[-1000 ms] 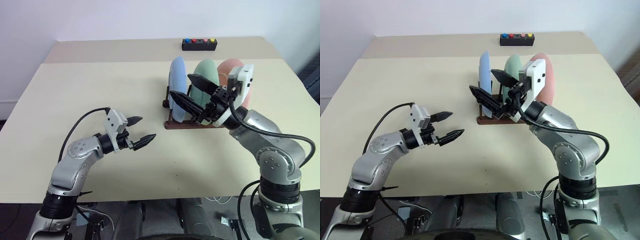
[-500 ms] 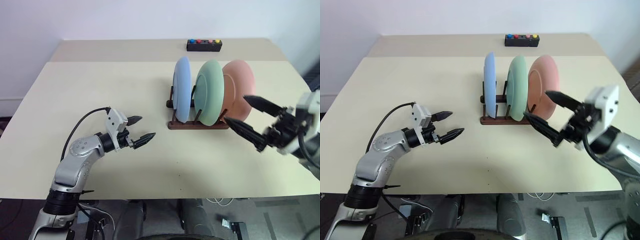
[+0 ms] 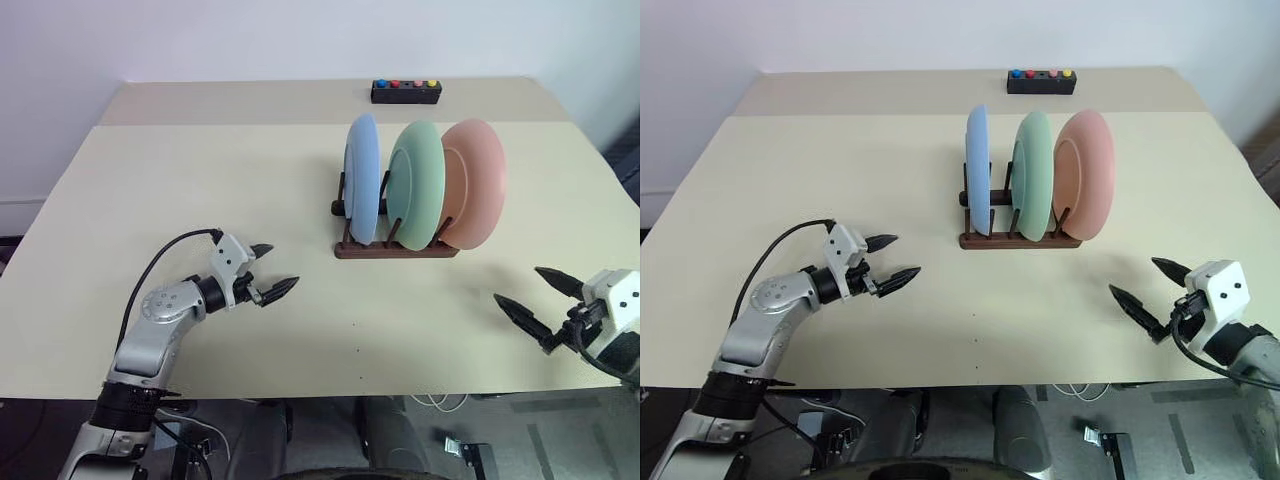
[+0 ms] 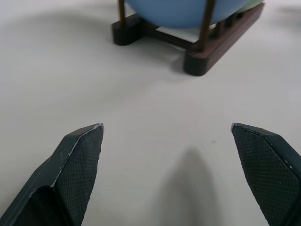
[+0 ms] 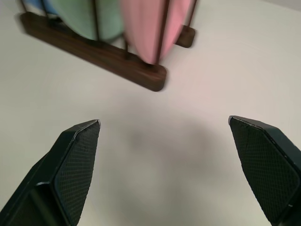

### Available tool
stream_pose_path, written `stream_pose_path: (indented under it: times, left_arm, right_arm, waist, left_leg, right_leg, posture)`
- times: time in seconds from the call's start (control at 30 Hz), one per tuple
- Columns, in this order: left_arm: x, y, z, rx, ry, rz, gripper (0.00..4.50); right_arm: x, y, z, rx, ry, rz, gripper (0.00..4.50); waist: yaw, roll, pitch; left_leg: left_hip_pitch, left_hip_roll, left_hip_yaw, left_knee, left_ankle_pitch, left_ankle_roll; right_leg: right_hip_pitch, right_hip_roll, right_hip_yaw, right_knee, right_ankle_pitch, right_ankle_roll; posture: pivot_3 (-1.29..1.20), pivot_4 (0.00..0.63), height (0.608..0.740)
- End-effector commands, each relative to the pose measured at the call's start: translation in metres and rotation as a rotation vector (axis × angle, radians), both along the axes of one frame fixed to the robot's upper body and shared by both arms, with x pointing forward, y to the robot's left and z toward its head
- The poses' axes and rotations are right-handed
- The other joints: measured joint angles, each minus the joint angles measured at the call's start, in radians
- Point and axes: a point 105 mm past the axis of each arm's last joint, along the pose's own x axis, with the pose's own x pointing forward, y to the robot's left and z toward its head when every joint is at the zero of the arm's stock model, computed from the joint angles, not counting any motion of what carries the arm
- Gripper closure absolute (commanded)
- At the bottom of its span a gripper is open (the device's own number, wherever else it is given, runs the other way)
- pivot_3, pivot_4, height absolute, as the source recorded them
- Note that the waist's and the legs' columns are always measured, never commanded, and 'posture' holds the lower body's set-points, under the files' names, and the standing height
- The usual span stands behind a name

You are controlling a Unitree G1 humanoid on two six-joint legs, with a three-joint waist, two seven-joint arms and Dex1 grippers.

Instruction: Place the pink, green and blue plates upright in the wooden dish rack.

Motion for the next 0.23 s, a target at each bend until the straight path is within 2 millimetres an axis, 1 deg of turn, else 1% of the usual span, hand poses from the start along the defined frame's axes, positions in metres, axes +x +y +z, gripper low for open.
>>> stream_pose_path:
  times: [0.03, 0.17, 0.23]
  left_arm:
    - [-0.0022, 0.0074, 0.0091, 0.001, -0.042, 0.024, 0.00]
    - [-0.0025, 0.0103, 0.0107, 0.004, -0.042, 0.041, 0.00]
    - [-0.0068, 0.0112, 0.0087, 0.004, -0.037, 0.045, 0.00]
  right_arm:
    - [0.0014, 0.0000, 0.0037, -0.008, -0.039, 0.015, 0.04]
    - [0.0085, -0.0033, 0.0107, -0.006, -0.066, 0.009, 0.04]
    - [0.0112, -0.0024, 0.0103, -0.005, -0.066, 0.020, 0.04]
  waist:
    - [0.000, 0.000, 0.000]
    - [0.000, 0.000, 0.000]
    - [0.000, 0.000, 0.000]
  left_leg:
    - [0.000, 0.000, 0.000, 0.000, 0.000, 0.000]
    - [0.000, 0.000, 0.000, 0.001, 0.000, 0.000]
    - [0.000, 0.000, 0.000, 0.001, 0.000, 0.000]
  right_leg:
    - [0.000, 0.000, 0.000, 0.000, 0.000, 0.000]
    - [0.000, 0.000, 0.000, 0.000, 0.000, 0.000]
    - [0.000, 0.000, 0.000, 0.000, 0.000, 0.000]
  posture:
    - [0.00, 0.150, 0.740]
    - [0.00, 0.150, 0.740]
    - [0.00, 0.150, 0.740]
